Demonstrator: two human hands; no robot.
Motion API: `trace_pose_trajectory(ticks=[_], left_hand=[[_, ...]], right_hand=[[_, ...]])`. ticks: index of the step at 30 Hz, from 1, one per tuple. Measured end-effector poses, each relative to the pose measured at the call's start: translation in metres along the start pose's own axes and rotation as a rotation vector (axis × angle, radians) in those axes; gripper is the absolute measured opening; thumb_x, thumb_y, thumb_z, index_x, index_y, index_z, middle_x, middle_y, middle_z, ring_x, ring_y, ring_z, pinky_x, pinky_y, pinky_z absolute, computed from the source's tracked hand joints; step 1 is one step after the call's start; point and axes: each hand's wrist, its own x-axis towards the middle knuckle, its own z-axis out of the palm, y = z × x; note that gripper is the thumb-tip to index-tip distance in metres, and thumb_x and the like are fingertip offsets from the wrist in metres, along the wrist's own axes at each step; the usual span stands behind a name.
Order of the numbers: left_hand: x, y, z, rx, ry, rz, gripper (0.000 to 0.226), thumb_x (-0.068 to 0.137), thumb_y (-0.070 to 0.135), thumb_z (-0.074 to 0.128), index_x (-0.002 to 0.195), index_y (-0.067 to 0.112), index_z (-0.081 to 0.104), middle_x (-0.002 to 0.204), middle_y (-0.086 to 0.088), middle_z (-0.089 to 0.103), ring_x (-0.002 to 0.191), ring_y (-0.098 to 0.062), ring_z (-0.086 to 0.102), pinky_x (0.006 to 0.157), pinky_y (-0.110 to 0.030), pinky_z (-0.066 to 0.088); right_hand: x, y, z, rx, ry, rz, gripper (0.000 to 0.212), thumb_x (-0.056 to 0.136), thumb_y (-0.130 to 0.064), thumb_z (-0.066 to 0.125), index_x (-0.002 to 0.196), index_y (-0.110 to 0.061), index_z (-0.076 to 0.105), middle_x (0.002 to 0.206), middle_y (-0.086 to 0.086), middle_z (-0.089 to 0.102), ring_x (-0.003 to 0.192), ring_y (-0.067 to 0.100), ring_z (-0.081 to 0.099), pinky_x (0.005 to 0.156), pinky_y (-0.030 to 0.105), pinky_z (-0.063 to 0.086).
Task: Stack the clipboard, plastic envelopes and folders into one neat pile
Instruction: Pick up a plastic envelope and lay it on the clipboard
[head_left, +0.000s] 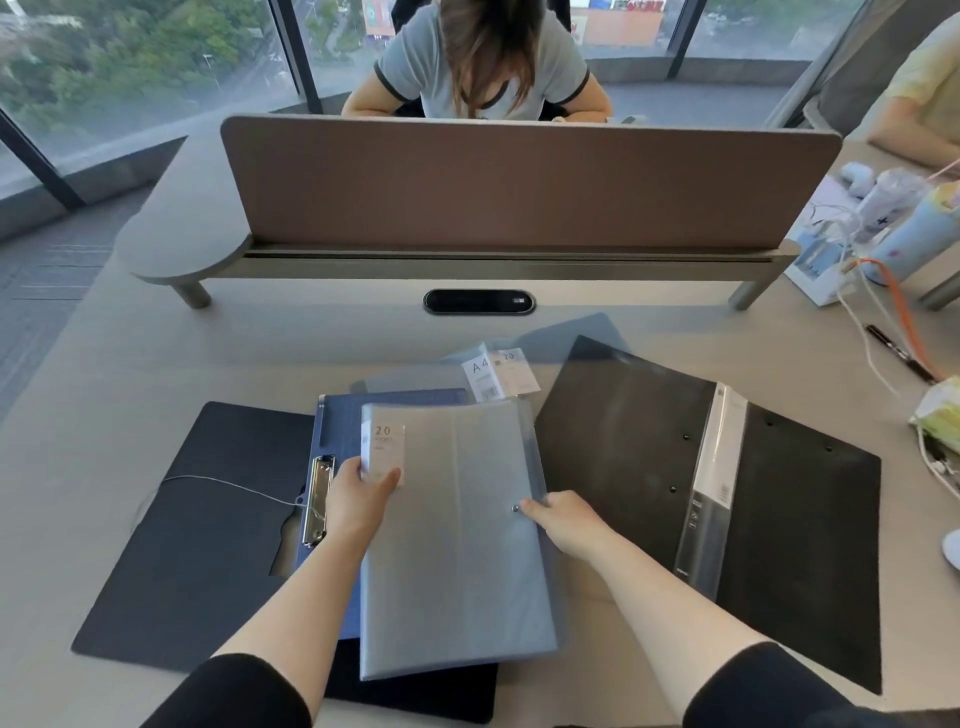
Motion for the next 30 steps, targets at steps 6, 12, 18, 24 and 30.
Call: trace_pose_trajectory(ticks=[6, 12, 18, 24, 30], left_hand=[[-0.010, -0.001, 0.009, 0.185, 0.027, 0.079, 0.061, 0.081, 0.024, 0.064, 0.138, 0.018, 0.044, 0.127, -0.008, 0.054, 0.106, -0.029, 0.057, 0.085, -0.044, 0.050], [-0.035, 0.004, 0.029, 0.647, 0.006, 0.408, 0.067, 0.081, 0.019, 0.067, 0.144, 0.022, 0.045, 0.154, -0.012, 0.035, 0.138, -0.036, 0.031, 0.105, -0.047, 0.034], [-0.055, 0.007, 0.068, 0.927, -0.376, 0.602, 0.078, 0.087, 0.055, 0.059, 0.153, 0.037, 0.022, 0.167, -0.001, 0.003, 0.153, -0.028, -0.004, 0.123, -0.045, -0.001], [-0.054, -0.005, 0.082, 0.985, -0.374, 0.615, 0.081, 0.084, 0.059, 0.061, 0.153, 0.041, 0.021, 0.167, 0.001, -0.004, 0.153, -0.027, -0.009, 0.124, -0.048, -0.004], [-0.053, -0.006, 0.082, 0.990, -0.358, 0.638, 0.082, 0.083, 0.057, 0.063, 0.152, 0.043, 0.020, 0.167, 0.001, -0.001, 0.153, -0.027, -0.005, 0.124, -0.047, 0.000]], right_hand=[[0.003, 0.001, 0.003, -0.122, 0.070, 0.033, 0.041, 0.096, -0.045, 0.052, 0.067, -0.015, 0.054, 0.068, -0.001, 0.056, 0.062, 0.015, 0.052, 0.056, 0.028, 0.035], [0.002, 0.000, 0.006, -0.341, 0.140, 0.060, 0.046, 0.090, -0.059, 0.050, 0.064, -0.022, 0.044, 0.067, -0.002, 0.053, 0.062, 0.019, 0.055, 0.054, 0.030, 0.038], [-0.002, -0.012, -0.008, -0.597, 0.133, 0.109, 0.037, 0.085, -0.045, 0.053, 0.066, -0.013, 0.055, 0.072, 0.001, 0.064, 0.067, 0.023, 0.060, 0.058, 0.029, 0.043], [-0.001, -0.021, -0.025, -0.662, 0.049, 0.215, 0.013, 0.082, -0.015, 0.049, 0.069, -0.013, 0.051, 0.073, 0.001, 0.055, 0.066, 0.021, 0.051, 0.064, 0.028, 0.040], [0.022, -0.020, -0.011, -0.256, 0.130, 0.197, 0.021, 0.084, -0.024, 0.055, 0.074, -0.006, 0.061, 0.059, 0.005, 0.054, 0.055, 0.024, 0.049, 0.056, 0.027, 0.038]])
